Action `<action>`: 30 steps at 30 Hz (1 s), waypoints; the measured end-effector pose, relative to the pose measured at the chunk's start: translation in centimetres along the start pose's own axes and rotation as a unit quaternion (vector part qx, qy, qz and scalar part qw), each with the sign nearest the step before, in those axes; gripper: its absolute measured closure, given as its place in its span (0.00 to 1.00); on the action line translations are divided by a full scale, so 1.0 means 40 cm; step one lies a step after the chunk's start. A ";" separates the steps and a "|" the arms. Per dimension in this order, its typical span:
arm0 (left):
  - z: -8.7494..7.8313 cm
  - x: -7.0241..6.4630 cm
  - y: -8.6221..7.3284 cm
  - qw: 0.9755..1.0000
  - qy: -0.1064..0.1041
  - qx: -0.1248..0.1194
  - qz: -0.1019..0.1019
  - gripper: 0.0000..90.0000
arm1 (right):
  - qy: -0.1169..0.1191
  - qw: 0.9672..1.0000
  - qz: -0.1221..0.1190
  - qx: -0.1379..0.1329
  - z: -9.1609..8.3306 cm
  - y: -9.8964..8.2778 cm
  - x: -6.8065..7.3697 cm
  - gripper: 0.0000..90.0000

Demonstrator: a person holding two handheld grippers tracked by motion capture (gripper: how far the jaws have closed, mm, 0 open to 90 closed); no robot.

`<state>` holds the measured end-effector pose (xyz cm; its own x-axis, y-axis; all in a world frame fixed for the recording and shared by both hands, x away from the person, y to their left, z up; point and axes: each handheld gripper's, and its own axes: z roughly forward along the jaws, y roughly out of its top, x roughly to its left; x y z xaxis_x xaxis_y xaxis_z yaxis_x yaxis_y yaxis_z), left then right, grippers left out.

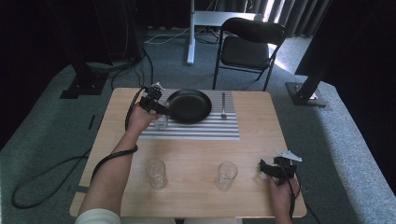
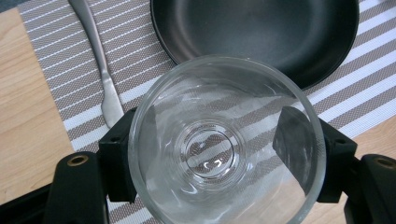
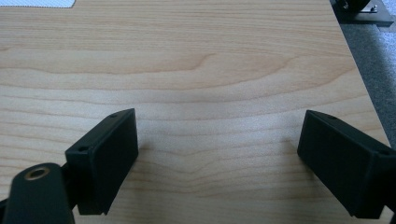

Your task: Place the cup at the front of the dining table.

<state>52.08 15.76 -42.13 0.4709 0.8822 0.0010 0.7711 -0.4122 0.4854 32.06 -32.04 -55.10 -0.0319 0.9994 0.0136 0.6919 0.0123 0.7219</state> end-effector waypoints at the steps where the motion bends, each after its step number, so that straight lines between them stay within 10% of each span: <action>1: 0.003 0.004 0.002 1.000 -0.003 0.002 -0.002 0.32 | 0.000 1.000 0.001 0.000 0.000 0.000 0.000 0.13; 21: 0.074 0.031 0.002 1.000 0.011 0.021 0.017 0.32 | 0.000 1.000 0.001 0.000 0.000 0.000 0.000 0.13; 30: 0.081 0.034 -0.024 0.999 0.012 -0.029 0.008 0.31 | 0.000 1.000 0.001 0.000 0.000 0.000 0.000 0.13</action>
<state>53.37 16.61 -45.41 0.4718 0.8812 0.0292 0.7377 -0.4127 0.5344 32.06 -32.05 -55.09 -0.0302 0.9994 0.0143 0.6919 0.0105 0.7219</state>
